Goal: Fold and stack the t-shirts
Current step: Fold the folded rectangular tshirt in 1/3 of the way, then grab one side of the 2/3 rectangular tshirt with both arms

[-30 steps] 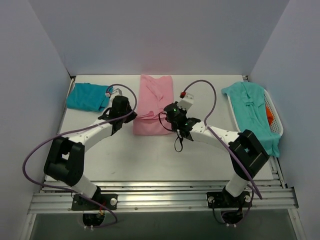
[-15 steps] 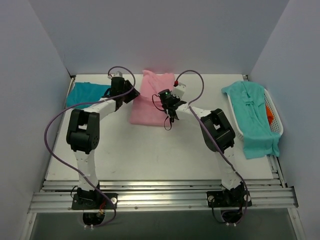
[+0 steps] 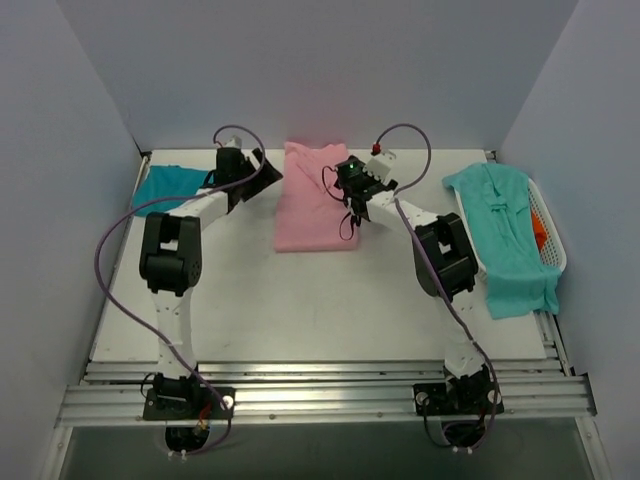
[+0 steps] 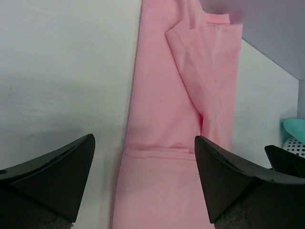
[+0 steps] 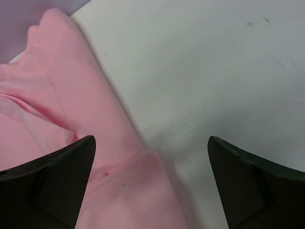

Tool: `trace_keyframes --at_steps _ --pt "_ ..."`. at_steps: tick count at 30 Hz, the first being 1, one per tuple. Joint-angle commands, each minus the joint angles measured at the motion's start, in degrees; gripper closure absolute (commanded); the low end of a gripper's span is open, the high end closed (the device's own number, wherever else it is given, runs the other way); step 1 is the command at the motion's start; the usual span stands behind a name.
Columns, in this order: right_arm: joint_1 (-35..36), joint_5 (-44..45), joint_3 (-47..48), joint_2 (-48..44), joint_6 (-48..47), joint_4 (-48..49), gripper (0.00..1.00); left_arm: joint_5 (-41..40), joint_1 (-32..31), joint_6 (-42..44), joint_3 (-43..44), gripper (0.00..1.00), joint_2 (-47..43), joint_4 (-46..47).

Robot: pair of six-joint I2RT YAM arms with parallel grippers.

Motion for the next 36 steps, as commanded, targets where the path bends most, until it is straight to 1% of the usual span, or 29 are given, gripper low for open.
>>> trace_keyframes --at_steps 1,3,4,5,6,7,8,9,10,11,15,18,20,23,27,36 --pt "0.55 4.71 -5.49 -7.8 -1.38 -1.17 0.0 -5.12 0.79 1.06 -8.28 0.06 -12.1 4.42" --pt "0.64 5.42 -10.23 -12.97 0.11 0.15 0.0 -10.2 0.79 0.45 -12.61 0.06 -15.98 2.94" --pt "0.73 5.42 -15.65 -14.83 0.64 0.85 0.0 -11.45 0.7 -0.42 -15.16 0.06 -19.83 2.4" --pt "0.82 4.81 -18.75 -18.59 1.26 1.73 0.0 -13.12 0.61 -2.17 -20.84 0.06 -21.61 2.31" --pt "0.82 4.11 -22.0 -20.63 2.65 4.09 0.0 -14.7 0.44 -3.14 -24.29 0.05 -25.37 3.79" --pt "0.82 3.06 -28.65 -22.39 3.02 5.68 0.0 -15.33 0.0 -5.15 -27.89 0.05 -27.15 4.94" --pt "0.9 1.39 -31.94 -25.8 3.37 7.52 0.0 -15.68 -0.35 -6.04 -34.45 0.05 -28.64 6.17" --pt "0.9 -1.58 -35.19 -27.31 4.15 11.28 0.0 -16.12 -0.79 -6.84 -37.39 0.04 -31.18 8.0" --pt "1.08 -3.09 -38.18 -28.72 4.42 12.89 0.0 -16.38 -1.32 -7.54 -40.03 0.04 -32.25 8.81" --pt "1.25 -4.32 -43.34 -31.08 4.77 14.38 0.0 -16.47 -2.54 -8.85 -44.84 0.04 -33.13 10.38" --pt "4.14 -6.88 -51.91 -35.58 6.44 18.6 0.0 -17.18 -6.58 -12.46 -53.91 0.03 -35.95 15.12" --pt "5.56 -8.73 -56.38 -37.26 7.76 21.94 0.0 -18.67 -9.83 -14.75 -56.92 0.03 -35.0 17.51" --pt "6.88 -9.61 -57.28 -36.48 8.2 23.0 0.01 -18.76 -10.81 -16.51 -57.63 0.02 -33.5 19.96" --pt "7.94 -10.22 -56.23 -33.76 8.56 23.19 0.02 -16.92 -11.69 -18.44 -57.46 0.01 -29.72 23.22" --pt "8.29 -11.1 -54.47 -30.41 8.73 25.11 0.05 -16.56 -12.31 -19.15 -55.35 0.0 -26.12 23.41" --pt "8.29 -11.54 -49.11 -21.62 8.21 26.35 0.08 -17.79 -12.4 -18.27 -53.33 0.0 -24.97 22.52"
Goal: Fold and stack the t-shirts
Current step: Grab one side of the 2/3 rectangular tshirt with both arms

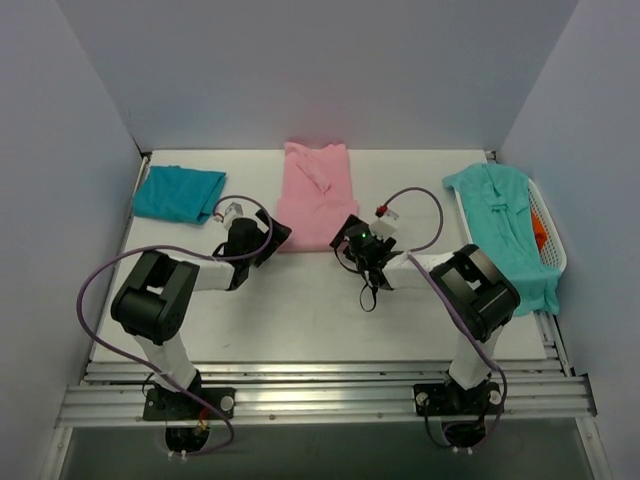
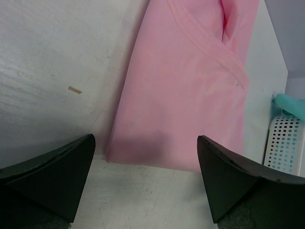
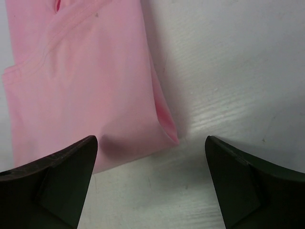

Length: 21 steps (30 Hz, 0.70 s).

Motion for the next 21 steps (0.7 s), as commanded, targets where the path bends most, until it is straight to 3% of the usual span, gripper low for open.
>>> trace_keyframes --at_steps 1,4,7,11,17,21 --pt "0.24 -0.83 1.8 4.5 0.6 -0.6 0.09 -0.64 -0.24 0.31 0.96 0.0 2.7 -3.51" --pt "0.07 -1.62 3.03 6.44 0.42 -0.07 0.14 -0.28 -0.24 0.13 1.32 0.0 3.67 -3.15" --pt "-0.02 -2.24 3.03 7.32 0.07 1.33 0.26 -0.28 -0.24 -0.39 1.06 0.0 3.94 -2.89" --pt "-0.46 -3.03 3.03 8.2 0.07 1.87 0.79 -0.37 -0.24 -1.97 -0.09 0.07 3.85 -1.05" --pt "-0.81 -3.29 3.03 8.91 -0.1 1.69 0.88 -0.99 -1.21 -4.87 -2.9 0.12 2.71 0.71" --pt "-0.9 -3.3 2.94 9.26 -0.02 1.86 0.88 -1.86 -2.96 -5.49 -2.64 0.14 1.48 -1.83"
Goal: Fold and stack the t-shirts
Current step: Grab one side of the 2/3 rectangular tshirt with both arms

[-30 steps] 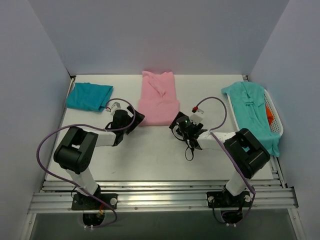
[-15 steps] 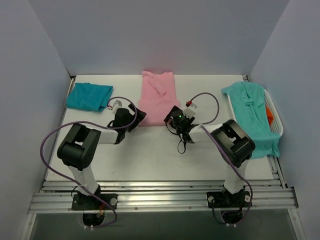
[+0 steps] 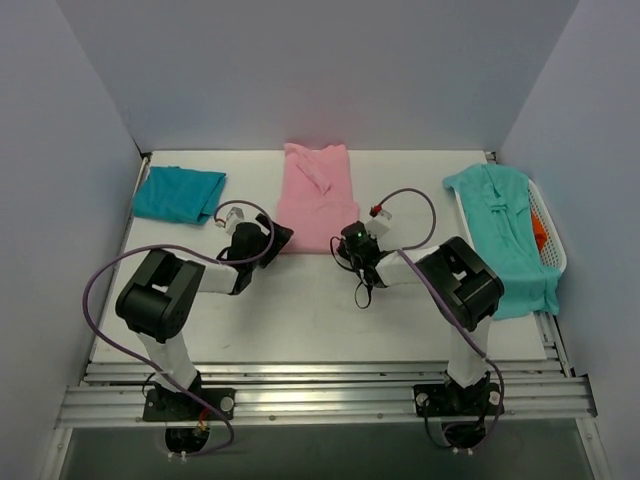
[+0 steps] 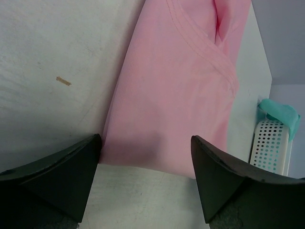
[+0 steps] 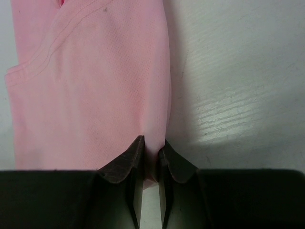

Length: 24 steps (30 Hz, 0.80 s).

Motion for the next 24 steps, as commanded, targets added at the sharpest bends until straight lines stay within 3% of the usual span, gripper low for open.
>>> trace_keyframes --at_steps 1,5,8,10,12,14,16,24 --pt "-0.35 -0.58 -0.49 1.89 0.07 -4.39 0.88 -1.05 -2.68 -0.88 -1.61 0.14 -0.71 -7.25" --pt "-0.35 -0.67 -0.49 2.24 0.16 -4.3 0.89 -2.37 -4.18 -1.76 -1.35 0.18 -0.45 -7.61" --pt "-0.35 -0.76 -0.66 2.33 0.16 -4.3 0.91 -2.29 -4.27 -2.2 -1.0 0.36 0.34 -7.44" --pt "-0.35 -0.59 -0.84 1.98 0.16 -4.39 0.92 -2.37 -4.27 -2.29 -0.91 0.6 0.6 -7.52" --pt "-0.35 -0.5 -1.28 1.63 0.07 -4.48 0.99 -2.55 -4.27 -2.29 -0.39 0.72 0.87 -7.79" --pt "-0.44 -0.32 -1.45 1.45 0.07 -4.65 1.0 -3.34 -4.27 -2.02 0.06 0.87 0.96 -8.93" --pt "-0.44 -0.15 -1.89 0.84 0.07 -4.74 1.0 -3.87 -4.27 -1.67 0.41 0.96 0.87 -10.06" --pt "-0.35 0.91 -4.97 -2.94 -0.28 -5.27 1.0 -7.65 -4.1 0.0 -0.64 0.98 -1.85 -12.44"
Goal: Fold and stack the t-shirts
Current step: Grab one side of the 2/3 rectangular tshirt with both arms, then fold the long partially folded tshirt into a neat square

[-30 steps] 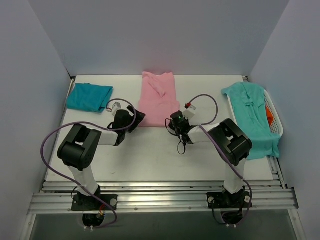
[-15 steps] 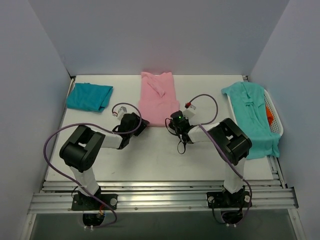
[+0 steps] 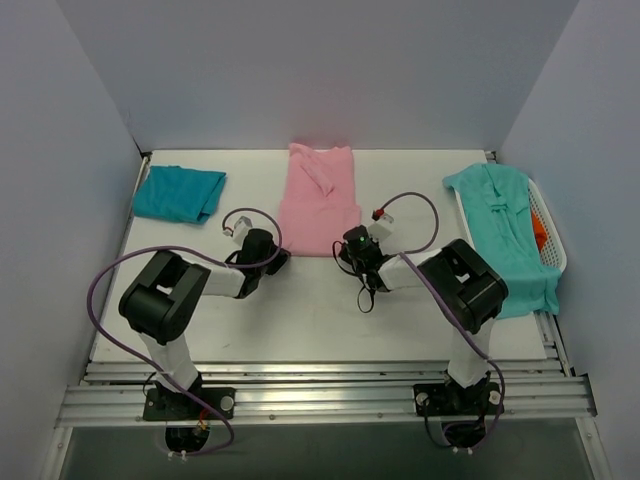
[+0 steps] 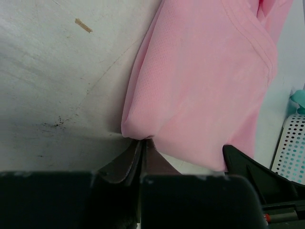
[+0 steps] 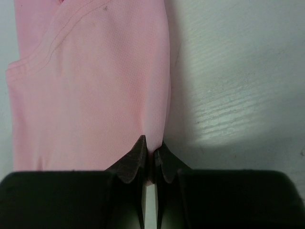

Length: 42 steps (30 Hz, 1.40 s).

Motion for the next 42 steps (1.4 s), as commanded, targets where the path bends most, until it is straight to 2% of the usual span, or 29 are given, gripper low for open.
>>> trace_keyframes --at_steps 1,7,13,17,25,28,33,42 --pt "-0.33 0.89 -3.28 -2.33 -0.94 -6.86 1.0 -4.06 0.21 2.31 -0.64 0.98 -2.12 -5.36" --pt "1.07 2.55 -5.84 -6.63 -1.02 -8.35 1.0 -5.82 -0.49 2.93 -4.59 0.98 -8.35 -7.03" --pt "4.76 4.93 -8.56 -12.17 -0.06 -11.69 1.0 -9.77 -5.32 2.76 -8.82 0.98 -21.42 -12.74" --pt "8.36 7.56 -10.49 -19.18 0.99 -15.73 1.0 -12.41 -9.71 2.23 -10.13 0.98 -29.7 -19.41" --pt "12.59 12.66 -8.13 -32.65 1.18 -26.01 1.0 -14.0 -12.09 2.23 -9.71 0.98 -42.62 -26.19" --pt "12.59 14.07 -3.93 -34.24 -0.58 -28.48 1.0 -14.61 -12.01 3.72 -7.42 0.98 -43.51 -29.44" --pt "12.41 15.48 2.76 -30.29 -2.78 -30.59 1.0 -15.67 -11.04 6.79 -1.53 0.98 -42.03 -31.64" --pt "11.54 14.86 12.25 -20.97 -4.98 -30.86 1.0 -8.29 -3.5 11.1 6.2 0.98 -34.65 -29.98"
